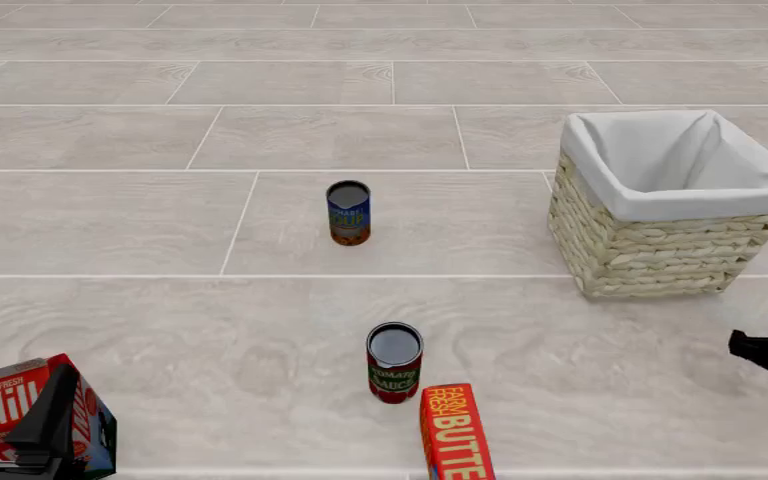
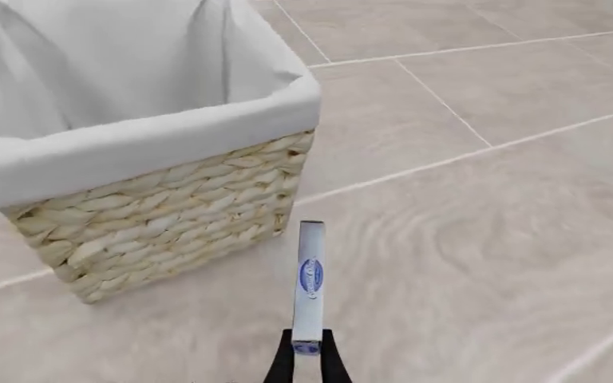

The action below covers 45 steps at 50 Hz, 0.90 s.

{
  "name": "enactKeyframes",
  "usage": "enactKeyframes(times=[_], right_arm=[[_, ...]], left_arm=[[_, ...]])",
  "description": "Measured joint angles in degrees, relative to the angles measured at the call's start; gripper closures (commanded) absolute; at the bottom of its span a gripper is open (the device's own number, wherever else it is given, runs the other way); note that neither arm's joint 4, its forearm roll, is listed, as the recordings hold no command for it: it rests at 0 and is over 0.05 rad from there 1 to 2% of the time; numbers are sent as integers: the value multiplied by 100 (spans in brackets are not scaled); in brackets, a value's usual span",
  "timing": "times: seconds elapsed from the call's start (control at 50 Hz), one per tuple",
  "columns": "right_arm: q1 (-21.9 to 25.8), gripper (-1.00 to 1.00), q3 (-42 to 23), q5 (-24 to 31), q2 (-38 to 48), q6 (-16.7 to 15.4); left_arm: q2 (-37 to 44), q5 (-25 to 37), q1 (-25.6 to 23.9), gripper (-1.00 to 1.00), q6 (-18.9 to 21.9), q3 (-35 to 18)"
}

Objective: Pick the cream cheese and place it in the basket.

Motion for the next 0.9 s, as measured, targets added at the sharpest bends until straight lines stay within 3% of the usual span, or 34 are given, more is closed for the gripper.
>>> enactKeyframes(times=[0.2,0.42,0.9], right_arm=[[213,100,-207,1303,-1433,-75],[382,100,-761,2387,-2288,-53],[1264,100,-2606,4182,-2292,-13]], left_arm=[[0,0,0,-100,0,0],[0,0,0,-100,0,0],[0,0,0,-100,0,0]])
